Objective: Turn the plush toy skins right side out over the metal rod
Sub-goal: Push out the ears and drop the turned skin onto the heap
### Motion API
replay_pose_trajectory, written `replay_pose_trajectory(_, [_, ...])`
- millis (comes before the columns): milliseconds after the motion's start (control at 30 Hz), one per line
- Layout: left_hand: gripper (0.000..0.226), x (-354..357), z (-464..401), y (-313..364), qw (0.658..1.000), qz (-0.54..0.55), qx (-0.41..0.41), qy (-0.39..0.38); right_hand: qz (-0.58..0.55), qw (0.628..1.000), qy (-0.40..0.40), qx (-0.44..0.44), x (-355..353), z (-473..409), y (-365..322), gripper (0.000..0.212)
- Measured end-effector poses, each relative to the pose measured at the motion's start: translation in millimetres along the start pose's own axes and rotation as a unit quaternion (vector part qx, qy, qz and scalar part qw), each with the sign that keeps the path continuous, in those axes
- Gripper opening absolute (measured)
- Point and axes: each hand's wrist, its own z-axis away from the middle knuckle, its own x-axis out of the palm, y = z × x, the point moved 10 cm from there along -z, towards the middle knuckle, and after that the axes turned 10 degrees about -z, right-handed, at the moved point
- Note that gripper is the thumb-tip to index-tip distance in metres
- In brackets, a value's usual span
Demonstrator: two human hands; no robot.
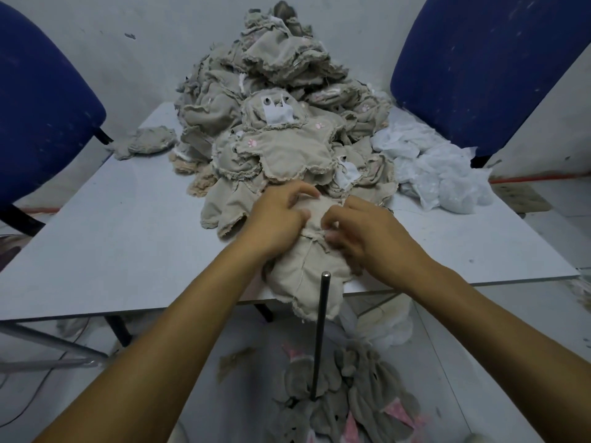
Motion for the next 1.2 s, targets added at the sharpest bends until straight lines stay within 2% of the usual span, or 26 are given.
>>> replay_pose_trajectory(33, [0.024,3.5,3.5,11.1,0.995,-0.082,0.055,-0.005,-0.012,1.0,0.019,0.012,-4.0,-0.6,4.1,0.008])
replay_pose_trajectory(100, [0.02,11.1,10.2,26.8,0.983,-0.112,0.139,-0.038,-0.041,0.996,0.058,0.047,-13.6,-2.0,15.1,0.005])
replay_pose_trajectory(200, [0.027,21.5,12.8,29.8,0.975,-0.096,0.163,-0.116,-0.12,0.984,0.099,0.085,-28.8,-3.1,27.2,0.014])
replay_pose_trajectory(267, [0.025,27.6,12.4,25.6,0.969,-0.113,0.158,-0.152,-0.15,0.979,0.093,0.103,-31.9,-3.9,30.4,0.023])
replay_pose_trajectory(367, [0.007,26.8,11.1,24.9,0.977,-0.051,0.145,-0.149,-0.182,0.975,-0.033,0.126,-5.4,-2.4,27.6,0.023])
replay_pose_trajectory(400, [0.007,22.9,9.9,25.4,0.98,-0.032,0.143,-0.131,-0.199,0.968,-0.077,0.134,3.4,0.9,25.9,0.017])
replay_pose_trajectory(433, [0.01,18.3,8.0,25.0,0.984,-0.025,0.142,-0.109,-0.221,0.959,-0.111,0.141,9.5,4.7,23.9,0.021])
replay_pose_trajectory(500, [0.014,12.0,4.2,21.7,0.988,-0.036,0.134,-0.07,-0.245,0.946,-0.154,0.145,14.9,9.3,22.5,0.053])
replay_pose_trajectory(533, [0.018,11.0,3.5,20.6,0.989,-0.042,0.129,-0.065,-0.229,0.95,-0.163,0.138,15.3,9.0,21.2,0.06])
replay_pose_trajectory(567, [0.021,11.8,4.0,21.0,0.988,-0.038,0.129,-0.072,-0.202,0.958,-0.157,0.127,13.8,7.4,19.8,0.057])
replay_pose_trajectory(667, [0.037,24.0,9.8,22.7,0.979,-0.014,0.128,-0.158,-0.176,0.975,-0.076,0.108,-0.8,0.7,18.5,0.02])
replay_pose_trajectory(733, [0.055,33.6,17.2,20.7,0.963,-0.07,0.123,-0.23,-0.191,0.976,-0.05,0.092,-7.6,-0.8,19.8,0.011])
replay_pose_trajectory(767, [0.051,34.7,20.2,19.9,0.955,-0.108,0.132,-0.241,-0.198,0.976,-0.047,0.083,-10.2,-1.9,19.2,0.011])
replay_pose_trajectory(833, [0.027,22.3,19.9,32.6,0.953,-0.157,0.193,-0.175,-0.209,0.975,-0.04,0.067,-17.3,-4.2,14.9,0.019])
replay_pose_trajectory(933, [0.022,-14.2,28.0,63.6,0.946,-0.15,0.289,-0.004,-0.243,0.969,-0.021,0.032,-31.8,-8.9,-1.0,0.042])
replay_pose_trajectory(1033, [0.029,-43.9,56.3,91.4,0.89,-0.169,0.395,0.15,-0.194,0.98,-0.004,-0.042,-43.2,-8.9,-30.6,0.039])
replay_pose_trajectory(1100, [0.029,-49.2,75.6,100.3,0.852,-0.193,0.446,0.197,-0.147,0.982,0.035,-0.11,-50.1,-0.7,-52.9,0.034])
replay_pose_trajectory(1200, [0.032,-45.1,91.3,99.9,0.822,-0.222,0.483,0.203,-0.06,0.976,0.09,-0.188,-51.0,19.9,-74.7,0.047])
